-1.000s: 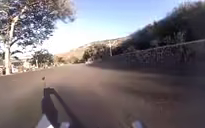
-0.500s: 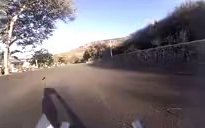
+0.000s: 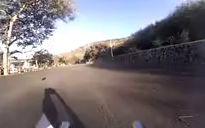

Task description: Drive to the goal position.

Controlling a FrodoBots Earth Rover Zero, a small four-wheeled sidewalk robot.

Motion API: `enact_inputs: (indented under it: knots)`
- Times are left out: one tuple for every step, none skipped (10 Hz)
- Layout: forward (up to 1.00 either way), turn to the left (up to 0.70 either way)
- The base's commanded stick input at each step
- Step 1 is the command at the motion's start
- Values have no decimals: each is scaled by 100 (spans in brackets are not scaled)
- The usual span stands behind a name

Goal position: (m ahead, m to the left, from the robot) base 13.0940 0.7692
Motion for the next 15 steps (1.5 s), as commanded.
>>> enact_inputs:
  knots:
    - [50, 0]
    - [50, 0]
    - [50, 0]
    - [50, 0]
    - [50, 0]
    - [50, 0]
    - [50, 0]
    - [50, 0]
    - [50, 0]
    - [50, 0]
    - [50, 0]
    - [50, 0]
    - [50, 0]
    - [50, 0]
    - [50, 0]
